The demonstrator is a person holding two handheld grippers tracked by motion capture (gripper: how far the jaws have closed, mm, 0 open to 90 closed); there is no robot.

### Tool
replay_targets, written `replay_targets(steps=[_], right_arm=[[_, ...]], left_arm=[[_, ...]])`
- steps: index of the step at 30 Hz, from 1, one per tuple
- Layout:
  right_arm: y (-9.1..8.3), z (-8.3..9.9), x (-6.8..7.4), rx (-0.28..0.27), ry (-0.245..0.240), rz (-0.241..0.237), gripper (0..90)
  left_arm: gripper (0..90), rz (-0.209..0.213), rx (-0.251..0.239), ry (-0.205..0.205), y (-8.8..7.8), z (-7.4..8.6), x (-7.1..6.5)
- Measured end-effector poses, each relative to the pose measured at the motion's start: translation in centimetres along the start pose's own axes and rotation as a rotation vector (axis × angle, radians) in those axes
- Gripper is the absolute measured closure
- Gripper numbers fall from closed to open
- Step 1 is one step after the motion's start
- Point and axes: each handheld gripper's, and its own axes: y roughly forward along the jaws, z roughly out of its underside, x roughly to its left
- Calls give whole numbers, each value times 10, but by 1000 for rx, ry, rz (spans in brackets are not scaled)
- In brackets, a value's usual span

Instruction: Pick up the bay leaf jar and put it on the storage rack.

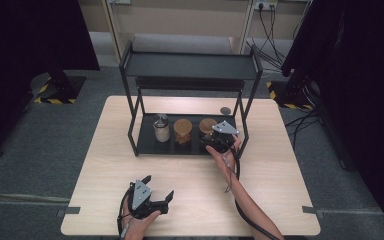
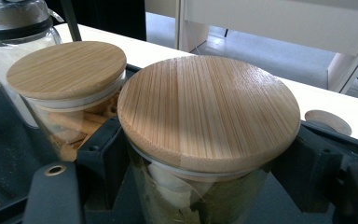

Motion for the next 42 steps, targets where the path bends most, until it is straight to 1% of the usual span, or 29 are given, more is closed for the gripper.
replay_targets(steps=[7,17,21,25,26,28,34,36,39,42], right_arm=[[6,1,2,6,-6,0,261],[12,4,-1,14,20,-5,261],[13,4,-1,18,13,-9,260],[12,4,-1,20,21,-4,258],[12,4,0,20,21,0,249],[10,4,1,9,33,6,197],[5,-1,1,17,56,5,90],[2,-2,1,19,61,4,80],[-1,-3,3,21,56,9,81],[-4,-3,3,19,57,2,80]], left_arm=[[41,0,-1,2,0,0,0],[41,0,0,1,0,0,0],[41,0,0,2,0,0,0],[41,-1,1,4,0,0,0],[41,0,0,4,0,0,0],[41,0,0,3,0,0,0],[41,-1,1,4,0,0,0],[41,-1,1,5,0,0,0],[41,-1,1,5,0,0,0],[41,-2,1,5,0,0,0]])
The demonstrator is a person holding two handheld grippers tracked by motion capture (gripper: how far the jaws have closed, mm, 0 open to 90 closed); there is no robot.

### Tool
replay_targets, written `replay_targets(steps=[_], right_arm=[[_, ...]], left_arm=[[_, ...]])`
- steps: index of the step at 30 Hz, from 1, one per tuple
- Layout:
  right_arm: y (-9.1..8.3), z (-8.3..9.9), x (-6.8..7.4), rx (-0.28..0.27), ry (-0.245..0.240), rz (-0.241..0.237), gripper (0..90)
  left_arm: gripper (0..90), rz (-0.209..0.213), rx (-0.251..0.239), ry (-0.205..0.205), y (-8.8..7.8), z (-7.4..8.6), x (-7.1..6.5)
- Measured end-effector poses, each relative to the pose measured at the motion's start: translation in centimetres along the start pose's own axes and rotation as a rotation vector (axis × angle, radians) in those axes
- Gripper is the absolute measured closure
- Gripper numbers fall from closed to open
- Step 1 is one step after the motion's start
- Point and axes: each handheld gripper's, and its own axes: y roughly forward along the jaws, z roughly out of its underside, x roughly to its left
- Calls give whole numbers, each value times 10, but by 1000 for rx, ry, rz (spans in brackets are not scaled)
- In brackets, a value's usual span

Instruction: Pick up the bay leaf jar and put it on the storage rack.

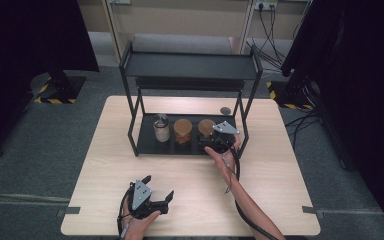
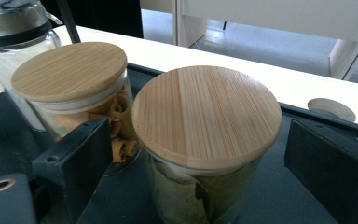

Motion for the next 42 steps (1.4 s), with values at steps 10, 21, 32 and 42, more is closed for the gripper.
replay_targets(steps=[10,21,32,42], right_arm=[[-11,1,0,-12,9,-25,64],[-22,7,-2,-23,21,-51,53],[-31,9,1,-40,30,-70,45],[-37,14,0,-47,47,-80,43]], left_arm=[[41,0,0,0,0,0,0],[41,-1,2,1,0,0,0],[41,-1,1,1,0,0,0],[41,-1,1,2,0,0,0]])
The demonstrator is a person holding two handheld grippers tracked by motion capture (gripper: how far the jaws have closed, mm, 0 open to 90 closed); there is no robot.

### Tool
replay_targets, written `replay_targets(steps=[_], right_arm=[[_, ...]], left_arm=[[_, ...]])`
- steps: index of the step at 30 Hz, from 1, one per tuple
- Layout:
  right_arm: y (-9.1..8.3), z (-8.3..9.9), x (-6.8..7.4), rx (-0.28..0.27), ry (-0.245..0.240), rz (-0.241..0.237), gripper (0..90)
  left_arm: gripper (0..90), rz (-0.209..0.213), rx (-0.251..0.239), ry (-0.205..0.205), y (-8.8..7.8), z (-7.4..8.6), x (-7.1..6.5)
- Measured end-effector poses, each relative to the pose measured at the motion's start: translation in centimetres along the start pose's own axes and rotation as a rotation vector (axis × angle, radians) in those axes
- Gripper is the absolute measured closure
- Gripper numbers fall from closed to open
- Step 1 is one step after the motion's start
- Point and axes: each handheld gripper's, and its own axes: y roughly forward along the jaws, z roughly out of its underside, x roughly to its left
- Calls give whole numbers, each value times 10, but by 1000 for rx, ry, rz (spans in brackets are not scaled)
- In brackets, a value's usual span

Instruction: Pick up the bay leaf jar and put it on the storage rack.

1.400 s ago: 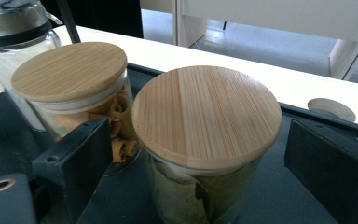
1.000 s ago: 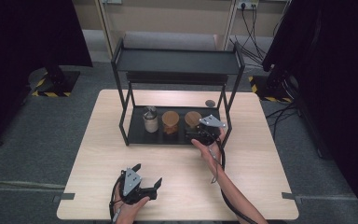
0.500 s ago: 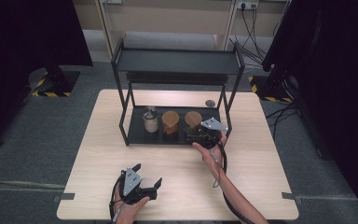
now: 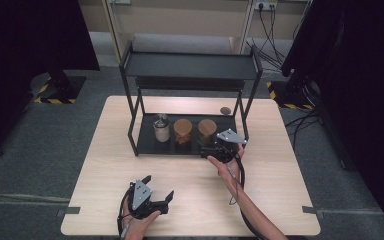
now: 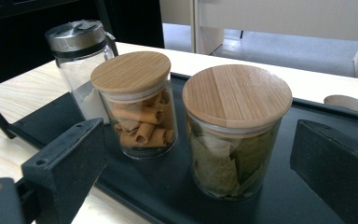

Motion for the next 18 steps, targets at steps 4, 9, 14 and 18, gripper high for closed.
replay_targets(steps=[4,9,14,18], right_arm=[[-3,3,0,-3,5,-7,43],[-7,6,-1,-12,11,-13,43],[-12,9,-1,-19,16,-23,43],[-14,10,-1,-23,18,-32,43]], left_arm=[[41,0,0,0,0,0,0],[41,0,0,1,0,0,0],[41,-1,0,1,0,0,0],[41,-1,0,1,0,0,0]])
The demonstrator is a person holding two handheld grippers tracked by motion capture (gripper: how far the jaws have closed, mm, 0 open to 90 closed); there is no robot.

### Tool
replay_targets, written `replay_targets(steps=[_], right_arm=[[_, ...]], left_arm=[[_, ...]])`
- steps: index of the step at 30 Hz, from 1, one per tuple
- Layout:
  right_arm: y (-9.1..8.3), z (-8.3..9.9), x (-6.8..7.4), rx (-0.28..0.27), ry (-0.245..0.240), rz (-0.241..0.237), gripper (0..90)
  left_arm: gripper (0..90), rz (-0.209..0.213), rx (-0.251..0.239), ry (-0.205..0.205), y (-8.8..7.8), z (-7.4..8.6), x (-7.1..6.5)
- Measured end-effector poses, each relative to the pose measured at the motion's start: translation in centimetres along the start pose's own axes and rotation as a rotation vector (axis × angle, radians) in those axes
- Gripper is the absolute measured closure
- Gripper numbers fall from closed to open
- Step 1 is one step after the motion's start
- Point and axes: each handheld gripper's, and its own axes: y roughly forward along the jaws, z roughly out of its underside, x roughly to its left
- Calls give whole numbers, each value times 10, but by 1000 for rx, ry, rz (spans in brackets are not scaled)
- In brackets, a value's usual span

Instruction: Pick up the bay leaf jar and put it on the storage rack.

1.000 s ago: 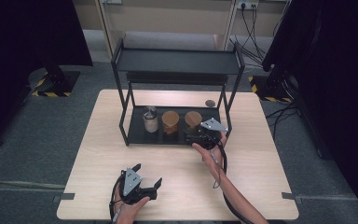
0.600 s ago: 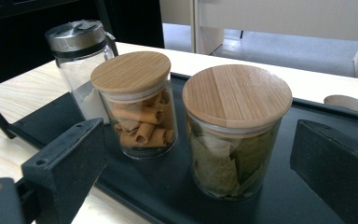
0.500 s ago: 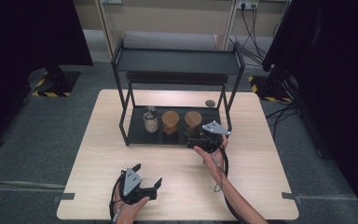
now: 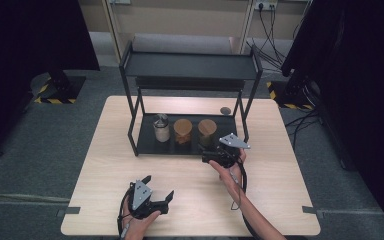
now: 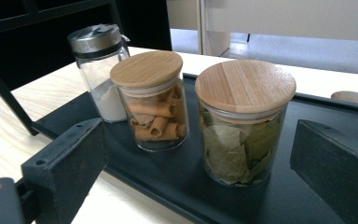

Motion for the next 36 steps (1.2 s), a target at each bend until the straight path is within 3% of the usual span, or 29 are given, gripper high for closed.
replay_targets(steps=[36], right_arm=[[-17,24,2,2,18,-62,43]], left_arm=[[41,0,-1,-1,0,0,0]])
